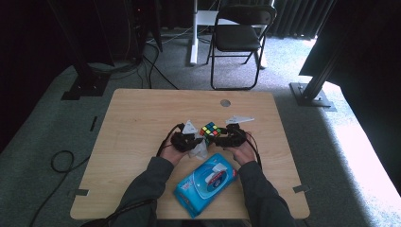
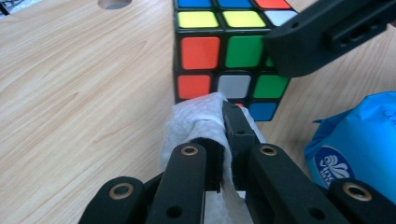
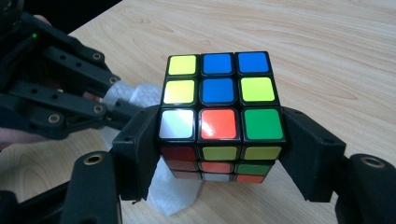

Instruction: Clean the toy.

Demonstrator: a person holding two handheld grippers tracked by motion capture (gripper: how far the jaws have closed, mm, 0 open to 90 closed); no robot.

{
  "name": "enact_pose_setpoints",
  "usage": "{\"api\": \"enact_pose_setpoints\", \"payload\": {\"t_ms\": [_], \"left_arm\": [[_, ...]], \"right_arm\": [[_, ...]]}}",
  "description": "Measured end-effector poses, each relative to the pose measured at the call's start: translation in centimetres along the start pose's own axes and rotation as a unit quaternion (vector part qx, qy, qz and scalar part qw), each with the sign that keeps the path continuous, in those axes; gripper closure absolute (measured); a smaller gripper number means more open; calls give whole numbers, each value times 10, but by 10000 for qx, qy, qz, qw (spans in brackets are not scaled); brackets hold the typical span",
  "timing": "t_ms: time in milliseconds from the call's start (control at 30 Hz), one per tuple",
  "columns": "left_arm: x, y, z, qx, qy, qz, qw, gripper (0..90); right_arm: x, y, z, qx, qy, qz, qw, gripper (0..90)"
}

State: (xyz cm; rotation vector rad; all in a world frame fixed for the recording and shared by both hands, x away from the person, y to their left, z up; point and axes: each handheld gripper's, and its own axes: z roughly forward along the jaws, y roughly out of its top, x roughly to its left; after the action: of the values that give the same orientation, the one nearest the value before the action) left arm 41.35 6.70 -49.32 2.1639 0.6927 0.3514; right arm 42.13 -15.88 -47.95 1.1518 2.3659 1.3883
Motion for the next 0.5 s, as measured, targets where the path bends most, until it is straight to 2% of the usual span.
{"api": "enact_pose_setpoints", "payload": {"t_ms": [500], "left_arm": [[8, 4, -9, -85, 142, -36, 9999, 871]], "right_arm": [[1, -3, 1, 39, 79, -53, 9999, 338]]}}
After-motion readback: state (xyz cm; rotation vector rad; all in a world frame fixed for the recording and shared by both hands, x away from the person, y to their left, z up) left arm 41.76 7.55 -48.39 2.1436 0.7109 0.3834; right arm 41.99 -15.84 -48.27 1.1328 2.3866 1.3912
